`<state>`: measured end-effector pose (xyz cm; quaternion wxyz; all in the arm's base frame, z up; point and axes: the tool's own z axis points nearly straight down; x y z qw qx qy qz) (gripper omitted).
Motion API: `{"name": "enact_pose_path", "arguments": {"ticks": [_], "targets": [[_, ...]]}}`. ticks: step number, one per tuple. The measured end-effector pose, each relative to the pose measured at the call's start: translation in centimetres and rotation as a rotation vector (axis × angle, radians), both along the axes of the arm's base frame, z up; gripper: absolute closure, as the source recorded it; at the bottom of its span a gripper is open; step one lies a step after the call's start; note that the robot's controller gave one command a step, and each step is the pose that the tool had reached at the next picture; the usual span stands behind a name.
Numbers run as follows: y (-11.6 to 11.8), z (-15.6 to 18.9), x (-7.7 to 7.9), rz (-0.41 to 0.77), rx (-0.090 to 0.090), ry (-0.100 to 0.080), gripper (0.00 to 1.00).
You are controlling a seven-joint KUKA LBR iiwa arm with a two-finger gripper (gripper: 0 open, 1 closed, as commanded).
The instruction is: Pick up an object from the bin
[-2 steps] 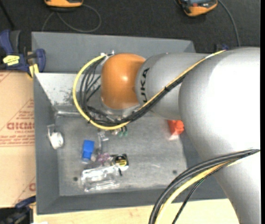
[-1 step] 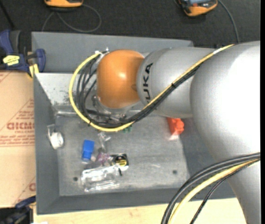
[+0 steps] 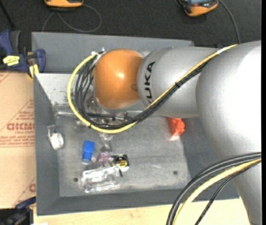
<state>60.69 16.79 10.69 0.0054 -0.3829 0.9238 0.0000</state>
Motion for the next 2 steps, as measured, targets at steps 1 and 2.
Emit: {"name": "enact_pose_path", "arguments": {"ticks": [1, 2], "targets": [[1.17, -3.52, -0.72, 0.277, -0.005, 0.003, 0.00], [1.17, -3.30, -0.52, 0.269, -0.002, -0.001, 0.00]]}}
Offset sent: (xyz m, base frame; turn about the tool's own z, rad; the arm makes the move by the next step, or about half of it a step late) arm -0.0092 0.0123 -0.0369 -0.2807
